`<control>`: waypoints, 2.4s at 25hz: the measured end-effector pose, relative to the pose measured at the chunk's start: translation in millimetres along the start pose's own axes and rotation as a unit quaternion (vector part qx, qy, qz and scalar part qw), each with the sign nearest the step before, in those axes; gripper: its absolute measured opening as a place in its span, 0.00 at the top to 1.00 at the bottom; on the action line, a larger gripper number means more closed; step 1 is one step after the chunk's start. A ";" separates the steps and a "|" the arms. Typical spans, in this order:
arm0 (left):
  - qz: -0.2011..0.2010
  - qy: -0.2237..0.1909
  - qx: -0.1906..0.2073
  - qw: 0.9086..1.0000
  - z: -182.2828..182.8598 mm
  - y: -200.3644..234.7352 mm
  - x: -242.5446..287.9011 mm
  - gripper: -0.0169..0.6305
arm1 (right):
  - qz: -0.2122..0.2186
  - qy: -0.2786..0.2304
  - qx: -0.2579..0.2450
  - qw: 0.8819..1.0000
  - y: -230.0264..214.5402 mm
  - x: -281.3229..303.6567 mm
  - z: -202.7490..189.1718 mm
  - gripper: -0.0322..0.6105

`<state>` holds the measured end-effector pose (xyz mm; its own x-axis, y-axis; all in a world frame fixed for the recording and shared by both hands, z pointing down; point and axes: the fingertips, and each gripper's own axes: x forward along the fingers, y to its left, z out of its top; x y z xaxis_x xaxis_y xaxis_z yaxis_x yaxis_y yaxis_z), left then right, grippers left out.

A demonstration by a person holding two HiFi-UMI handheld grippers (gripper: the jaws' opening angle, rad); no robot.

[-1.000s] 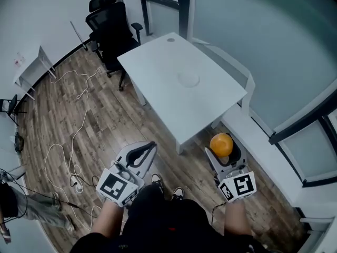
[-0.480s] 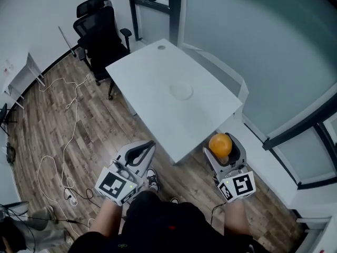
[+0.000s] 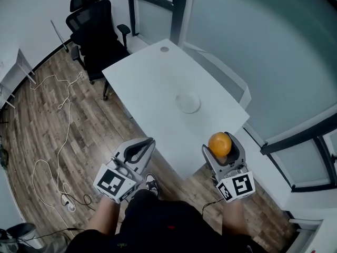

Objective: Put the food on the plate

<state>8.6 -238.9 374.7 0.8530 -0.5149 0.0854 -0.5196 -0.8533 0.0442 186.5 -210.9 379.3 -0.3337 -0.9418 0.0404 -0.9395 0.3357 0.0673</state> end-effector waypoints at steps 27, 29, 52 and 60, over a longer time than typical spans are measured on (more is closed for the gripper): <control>0.033 0.046 -0.043 0.997 -33.9 93.5 97.0 0.92 | -0.012 0.090 0.019 0.996 -118.6 178.4 -84.2 0.40; 0.044 0.054 -0.047 0.996 -39.1 95.9 99.2 0.92 | -0.010 0.110 0.024 0.994 -129.8 196.9 -108.9 0.40; 0.119 0.104 -0.068 0.985 -72.8 120.4 85.5 0.92 | -0.006 0.353 0.000 0.935 -151.6 318.6 -337.5 0.40; 0.129 0.108 -0.069 0.983 -73.7 125.7 79.9 0.92 | 0.007 0.353 -0.009 0.935 -150.6 323.1 -339.6 0.40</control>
<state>7.7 -381.2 460.5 0.6698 -0.6699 0.3203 -0.7312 -0.6702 0.1271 246.3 -560.5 720.8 -0.2058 -0.6939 0.6900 -0.9321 0.3538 0.0777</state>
